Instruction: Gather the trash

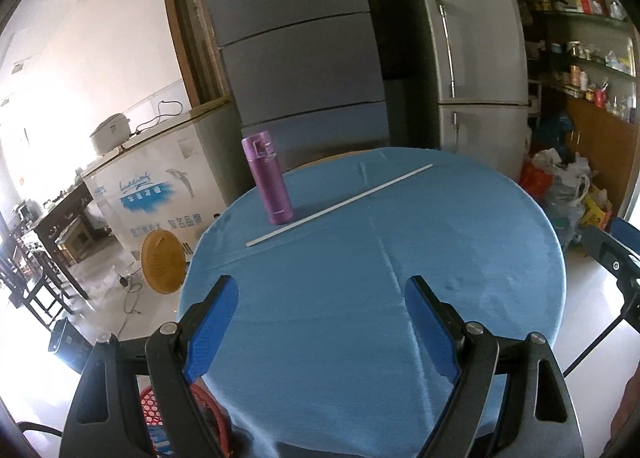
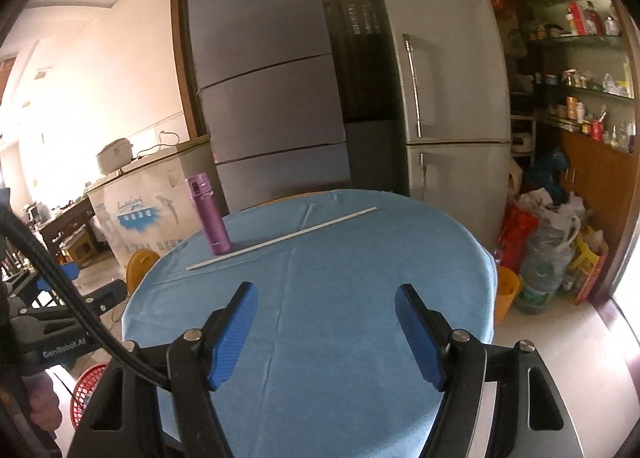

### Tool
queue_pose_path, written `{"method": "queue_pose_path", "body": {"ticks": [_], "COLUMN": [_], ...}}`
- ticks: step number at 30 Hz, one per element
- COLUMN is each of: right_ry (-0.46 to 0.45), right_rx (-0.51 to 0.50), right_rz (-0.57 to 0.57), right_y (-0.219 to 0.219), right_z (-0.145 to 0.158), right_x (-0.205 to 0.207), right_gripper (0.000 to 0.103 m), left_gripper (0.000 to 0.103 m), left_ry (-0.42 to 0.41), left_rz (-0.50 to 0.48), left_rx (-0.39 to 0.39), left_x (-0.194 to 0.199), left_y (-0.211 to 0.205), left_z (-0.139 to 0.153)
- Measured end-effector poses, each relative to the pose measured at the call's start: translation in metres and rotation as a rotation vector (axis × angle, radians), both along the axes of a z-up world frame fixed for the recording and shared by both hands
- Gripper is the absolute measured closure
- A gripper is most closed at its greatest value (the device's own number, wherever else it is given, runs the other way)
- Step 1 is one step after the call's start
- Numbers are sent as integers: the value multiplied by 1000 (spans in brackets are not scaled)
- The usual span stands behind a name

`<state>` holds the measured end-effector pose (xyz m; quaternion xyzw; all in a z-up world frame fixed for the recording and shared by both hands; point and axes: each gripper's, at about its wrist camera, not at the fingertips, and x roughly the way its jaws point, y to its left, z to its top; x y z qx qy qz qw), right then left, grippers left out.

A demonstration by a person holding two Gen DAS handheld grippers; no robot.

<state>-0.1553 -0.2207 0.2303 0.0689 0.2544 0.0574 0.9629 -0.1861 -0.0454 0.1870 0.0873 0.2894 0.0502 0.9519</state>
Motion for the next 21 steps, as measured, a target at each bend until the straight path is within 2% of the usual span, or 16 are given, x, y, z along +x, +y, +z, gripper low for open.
{"method": "queue_pose_path", "body": {"ticks": [21], "right_ry": [-23], "right_rx": [-9], "right_rz": [-35], "right_y": [14], "right_z": [20], "right_x": [-29], "right_gripper": [26], "left_gripper": [17], "left_ry": [-100], "left_rz": [20], "left_rx": [22], "left_x": [-43], "left_y": [0], "left_z": [19]}}
